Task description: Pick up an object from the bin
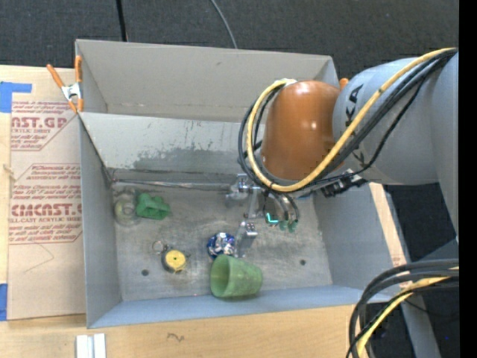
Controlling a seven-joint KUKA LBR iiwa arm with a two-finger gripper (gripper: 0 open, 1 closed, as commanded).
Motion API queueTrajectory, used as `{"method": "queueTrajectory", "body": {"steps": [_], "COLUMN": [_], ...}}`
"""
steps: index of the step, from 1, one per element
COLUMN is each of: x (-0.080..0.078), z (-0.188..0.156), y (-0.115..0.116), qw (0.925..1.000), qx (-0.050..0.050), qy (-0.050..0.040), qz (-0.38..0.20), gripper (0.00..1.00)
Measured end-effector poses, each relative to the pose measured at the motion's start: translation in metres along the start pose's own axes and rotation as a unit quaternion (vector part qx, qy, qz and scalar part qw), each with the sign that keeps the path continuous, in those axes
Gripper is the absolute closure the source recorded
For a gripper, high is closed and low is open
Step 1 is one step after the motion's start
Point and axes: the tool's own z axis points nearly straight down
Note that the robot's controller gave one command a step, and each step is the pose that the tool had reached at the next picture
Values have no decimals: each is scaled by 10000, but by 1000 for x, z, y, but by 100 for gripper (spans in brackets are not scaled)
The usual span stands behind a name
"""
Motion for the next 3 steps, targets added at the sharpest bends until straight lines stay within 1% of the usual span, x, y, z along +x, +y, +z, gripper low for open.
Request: {"method": "queueTrajectory", "body": {"steps": [1,2,3], "x": [-14,-6,9], "z": [77,81,-64], "y": [-1,1,22], "qw": [9942,9947,9940], "qx": [-31,-21,3], "qy": [-207,-70,-69], "qz": [1054,1025,-1090], "gripper": [0,100,100]}}
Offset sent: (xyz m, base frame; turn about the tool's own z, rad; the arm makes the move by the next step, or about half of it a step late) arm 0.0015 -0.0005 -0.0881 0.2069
